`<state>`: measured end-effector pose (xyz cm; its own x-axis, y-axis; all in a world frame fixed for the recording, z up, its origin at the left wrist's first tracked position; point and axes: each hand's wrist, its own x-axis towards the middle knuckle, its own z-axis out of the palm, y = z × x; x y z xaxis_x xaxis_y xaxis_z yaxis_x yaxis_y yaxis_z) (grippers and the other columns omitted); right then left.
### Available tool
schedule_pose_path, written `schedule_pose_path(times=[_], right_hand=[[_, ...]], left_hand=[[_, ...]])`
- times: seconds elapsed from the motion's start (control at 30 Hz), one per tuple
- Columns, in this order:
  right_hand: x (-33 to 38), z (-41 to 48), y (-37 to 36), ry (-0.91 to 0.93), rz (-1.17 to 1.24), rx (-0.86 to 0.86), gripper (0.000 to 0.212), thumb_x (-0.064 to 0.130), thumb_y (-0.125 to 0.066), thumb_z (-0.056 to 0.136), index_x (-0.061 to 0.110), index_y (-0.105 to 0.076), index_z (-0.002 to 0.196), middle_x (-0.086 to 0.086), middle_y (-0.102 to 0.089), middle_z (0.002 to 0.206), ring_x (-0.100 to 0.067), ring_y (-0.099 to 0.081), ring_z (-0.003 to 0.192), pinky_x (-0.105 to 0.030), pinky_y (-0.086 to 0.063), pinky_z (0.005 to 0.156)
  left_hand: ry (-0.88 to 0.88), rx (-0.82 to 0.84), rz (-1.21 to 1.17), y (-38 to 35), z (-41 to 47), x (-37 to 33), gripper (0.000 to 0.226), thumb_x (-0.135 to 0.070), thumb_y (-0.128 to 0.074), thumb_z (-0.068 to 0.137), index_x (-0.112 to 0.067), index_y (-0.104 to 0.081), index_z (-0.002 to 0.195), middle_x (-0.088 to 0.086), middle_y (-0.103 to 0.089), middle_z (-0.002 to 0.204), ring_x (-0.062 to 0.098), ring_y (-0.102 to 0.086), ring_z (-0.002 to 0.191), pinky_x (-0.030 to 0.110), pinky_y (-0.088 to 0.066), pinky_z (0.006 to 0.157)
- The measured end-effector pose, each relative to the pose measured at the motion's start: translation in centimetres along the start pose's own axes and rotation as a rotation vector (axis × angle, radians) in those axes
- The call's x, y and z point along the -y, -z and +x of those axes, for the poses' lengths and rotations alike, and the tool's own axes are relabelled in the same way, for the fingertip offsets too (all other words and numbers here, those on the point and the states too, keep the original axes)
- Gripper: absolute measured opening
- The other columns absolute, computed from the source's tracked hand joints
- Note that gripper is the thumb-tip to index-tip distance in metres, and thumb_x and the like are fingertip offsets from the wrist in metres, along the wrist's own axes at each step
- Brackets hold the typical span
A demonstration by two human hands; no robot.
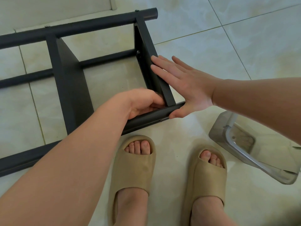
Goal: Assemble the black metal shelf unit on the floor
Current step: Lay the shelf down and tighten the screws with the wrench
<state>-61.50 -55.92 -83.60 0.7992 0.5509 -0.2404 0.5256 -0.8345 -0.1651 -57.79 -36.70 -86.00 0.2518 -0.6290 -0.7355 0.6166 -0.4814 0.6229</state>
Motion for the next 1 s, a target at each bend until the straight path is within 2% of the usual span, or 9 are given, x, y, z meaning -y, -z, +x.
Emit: schedule_pose_path(times=[0.07,0.27,0.37,0.47,0.57,0.67,0.83,0.93,1.0], right_hand=[[-0.04,-0.01,-0.01,0.004,0.002,-0.001,0.131,0.087,-0.048,0.07,0.008,0.004,0.161,-0.011,0.012,0.169,-0.024,0.011,0.156,-0.043,0.008,0.126],[0.03,-0.05,-0.03,0.011,0.02,-0.028,0.13,0.087,-0.048,0.07,0.008,0.0,0.162,-0.013,0.006,0.169,-0.026,0.007,0.157,-0.046,0.006,0.126],[0.03,-0.06,-0.05,0.013,0.014,-0.029,0.13,0.087,-0.048,0.07,0.008,0.001,0.161,-0.013,0.007,0.169,-0.026,0.007,0.157,-0.046,0.006,0.126],[0.05,-0.03,-0.03,0.011,0.008,-0.023,0.13,0.087,-0.048,0.07,0.008,0.001,0.161,-0.014,0.007,0.169,-0.026,0.008,0.156,-0.047,0.006,0.126],[0.07,-0.03,-0.02,0.012,0.002,-0.023,0.13,0.087,-0.047,0.071,0.008,0.002,0.161,-0.014,0.007,0.169,-0.026,0.008,0.156,-0.047,0.006,0.126],[0.12,-0.02,-0.05,0.01,0.006,-0.022,0.13,0.087,-0.047,0.071,0.007,0.002,0.161,-0.014,0.007,0.169,-0.026,0.008,0.156,-0.047,0.006,0.126],[0.11,-0.05,-0.03,0.01,0.009,-0.02,0.13,0.086,-0.048,0.071,0.008,0.002,0.161,-0.014,0.008,0.169,-0.026,0.008,0.156,-0.046,0.007,0.126],[0.1,-0.04,0.0,0.008,0.004,-0.016,0.13,0.086,-0.048,0.071,0.008,0.002,0.161,-0.014,0.008,0.169,-0.026,0.008,0.156,-0.046,0.007,0.126],[0.11,-0.03,0.0,0.008,0.001,-0.016,0.13,0.086,-0.048,0.071,0.008,0.002,0.161,-0.014,0.008,0.169,-0.027,0.008,0.156,-0.046,0.006,0.126]], left_hand=[[-0.026,-0.019,-0.01,-0.05,0.11,0.12,0.019,0.001,-0.054,0.092,-0.007,-0.071,0.092,0.012,-0.075,0.086,0.021,-0.073,0.076,0.03,-0.061,0.071],[-0.01,-0.033,-0.002,-0.29,-0.06,-0.05,0.02,0.001,-0.052,0.093,-0.007,-0.071,0.091,0.012,-0.075,0.086,0.021,-0.072,0.075,0.031,-0.06,0.074],[0.05,-0.031,0.014,-0.34,-0.29,-0.04,0.021,-0.005,-0.052,0.093,-0.007,-0.073,0.097,0.016,-0.074,0.097,0.026,-0.069,0.085,0.036,-0.056,0.081],[0.092,-0.046,0.005,-0.45,-0.5,-0.11,0.022,-0.008,-0.054,0.093,-0.006,-0.073,0.104,0.022,-0.07,0.115,0.032,-0.064,0.1,0.043,-0.051,0.096],[0.111,-0.048,-0.021,-0.45,-0.47,-0.12,0.022,-0.009,-0.056,0.093,-0.005,-0.072,0.107,0.023,-0.069,0.117,0.033,-0.063,0.103,0.045,-0.048,0.1],[0.085,-0.046,-0.048,-0.35,-0.39,0.02,0.018,-0.005,-0.055,0.093,-0.005,-0.072,0.1,0.024,-0.068,0.115,0.034,-0.062,0.104,0.046,-0.047,0.102],[0.048,-0.049,-0.153,-0.13,-0.3,0.21,0.019,0.006,-0.05,0.093,-0.003,-0.066,0.1,0.03,-0.065,0.117,0.038,-0.064,0.107,0.044,-0.054,0.092],[0.057,-0.008,-0.154,0.07,-0.17,0.21,0.033,0.001,-0.048,0.094,-0.01,-0.076,0.08,0.018,-0.073,0.097,0.029,-0.07,0.088,0.037,-0.059,0.08],[0.109,0.012,-0.103,0.0,-0.4,0.05,0.025,-0.009,-0.053,0.092,-0.01,-0.078,0.088,0.015,-0.075,0.095,0.024,-0.071,0.079,0.032,-0.059,0.072]])
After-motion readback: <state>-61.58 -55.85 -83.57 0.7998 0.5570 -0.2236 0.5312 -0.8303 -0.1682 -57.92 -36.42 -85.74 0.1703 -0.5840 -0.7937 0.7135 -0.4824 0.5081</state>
